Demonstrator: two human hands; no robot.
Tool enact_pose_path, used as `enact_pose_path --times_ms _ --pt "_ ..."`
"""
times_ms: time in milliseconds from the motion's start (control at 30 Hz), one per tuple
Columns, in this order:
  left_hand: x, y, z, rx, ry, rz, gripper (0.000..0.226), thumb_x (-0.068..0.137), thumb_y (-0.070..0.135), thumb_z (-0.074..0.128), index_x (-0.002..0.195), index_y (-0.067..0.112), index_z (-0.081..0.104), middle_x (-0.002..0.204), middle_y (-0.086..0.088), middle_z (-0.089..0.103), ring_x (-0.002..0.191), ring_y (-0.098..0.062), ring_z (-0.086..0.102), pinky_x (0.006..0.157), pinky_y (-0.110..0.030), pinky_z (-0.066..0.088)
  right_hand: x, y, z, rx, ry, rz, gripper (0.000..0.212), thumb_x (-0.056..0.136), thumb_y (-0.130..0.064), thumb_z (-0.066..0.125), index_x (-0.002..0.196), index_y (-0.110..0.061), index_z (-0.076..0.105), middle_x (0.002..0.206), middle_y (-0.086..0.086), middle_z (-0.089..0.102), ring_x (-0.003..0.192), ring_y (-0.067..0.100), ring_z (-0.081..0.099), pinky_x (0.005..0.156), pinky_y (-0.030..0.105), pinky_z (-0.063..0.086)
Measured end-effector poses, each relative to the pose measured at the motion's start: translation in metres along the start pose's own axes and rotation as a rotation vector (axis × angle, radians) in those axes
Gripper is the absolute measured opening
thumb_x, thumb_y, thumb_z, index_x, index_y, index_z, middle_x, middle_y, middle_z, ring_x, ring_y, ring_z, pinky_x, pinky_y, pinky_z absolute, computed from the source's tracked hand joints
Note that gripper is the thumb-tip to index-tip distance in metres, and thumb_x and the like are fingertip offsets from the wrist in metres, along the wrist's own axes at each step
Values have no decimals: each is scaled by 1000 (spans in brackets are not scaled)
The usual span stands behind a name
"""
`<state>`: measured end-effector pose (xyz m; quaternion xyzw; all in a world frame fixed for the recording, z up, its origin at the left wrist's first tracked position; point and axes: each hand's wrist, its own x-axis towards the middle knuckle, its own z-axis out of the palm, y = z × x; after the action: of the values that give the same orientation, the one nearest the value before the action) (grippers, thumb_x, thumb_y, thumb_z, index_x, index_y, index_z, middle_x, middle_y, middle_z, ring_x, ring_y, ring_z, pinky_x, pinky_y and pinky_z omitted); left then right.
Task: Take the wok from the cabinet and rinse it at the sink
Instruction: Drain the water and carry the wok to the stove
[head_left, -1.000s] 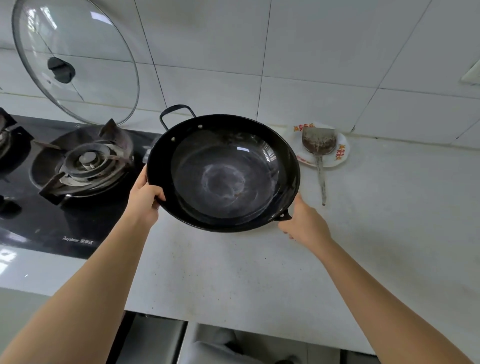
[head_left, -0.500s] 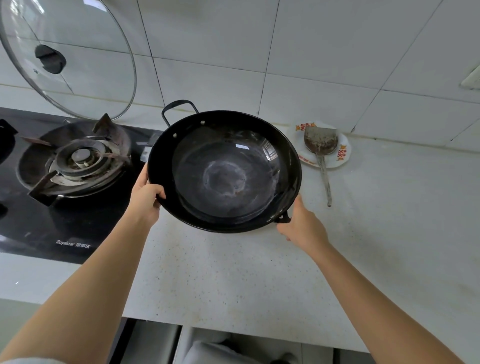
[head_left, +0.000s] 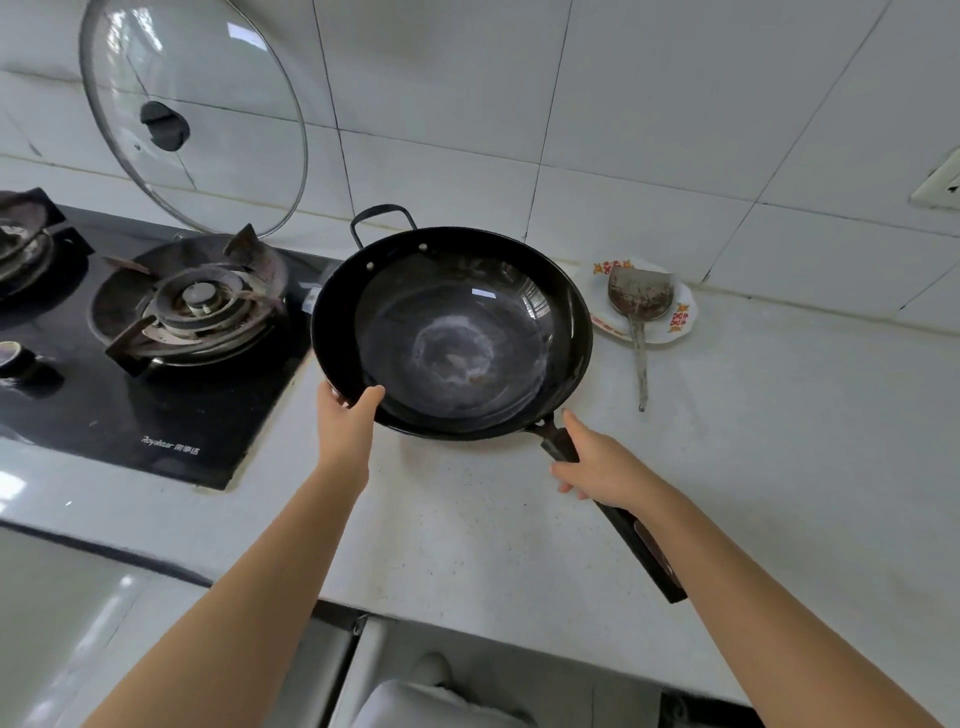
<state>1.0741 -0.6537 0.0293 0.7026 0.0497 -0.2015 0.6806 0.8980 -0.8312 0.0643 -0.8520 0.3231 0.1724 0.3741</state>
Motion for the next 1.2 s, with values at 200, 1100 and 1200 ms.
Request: enact_pose_path --times_ms 200,1100,1200 --pt "-26 -8 16 52 25 4 65 90 12 57 145 21 24 142 -2 44 128 -24 44 104 -37 37 -4 -3 12 3 -94 -106 69 92 -28 54 150 -22 16 136 10 52 115 24 56 94 32 45" --pt "45 15 -8 195 -43 32 64 90 -4 39 144 30 33 118 -2 60 93 -13 59 75 -26 49 45 -16 12 356 493 37 70 96 -23 50 151 -5 10 130 16 57 123 28 53 100 36 43" --pt "57 20 -8 209 -67 42 61 91 -6 38 142 28 37 110 1 60 103 -19 57 85 -32 47 51 -18 12 315 505 38 68 96 -24 49 150 -4 13 118 12 62 117 30 56 95 38 46"
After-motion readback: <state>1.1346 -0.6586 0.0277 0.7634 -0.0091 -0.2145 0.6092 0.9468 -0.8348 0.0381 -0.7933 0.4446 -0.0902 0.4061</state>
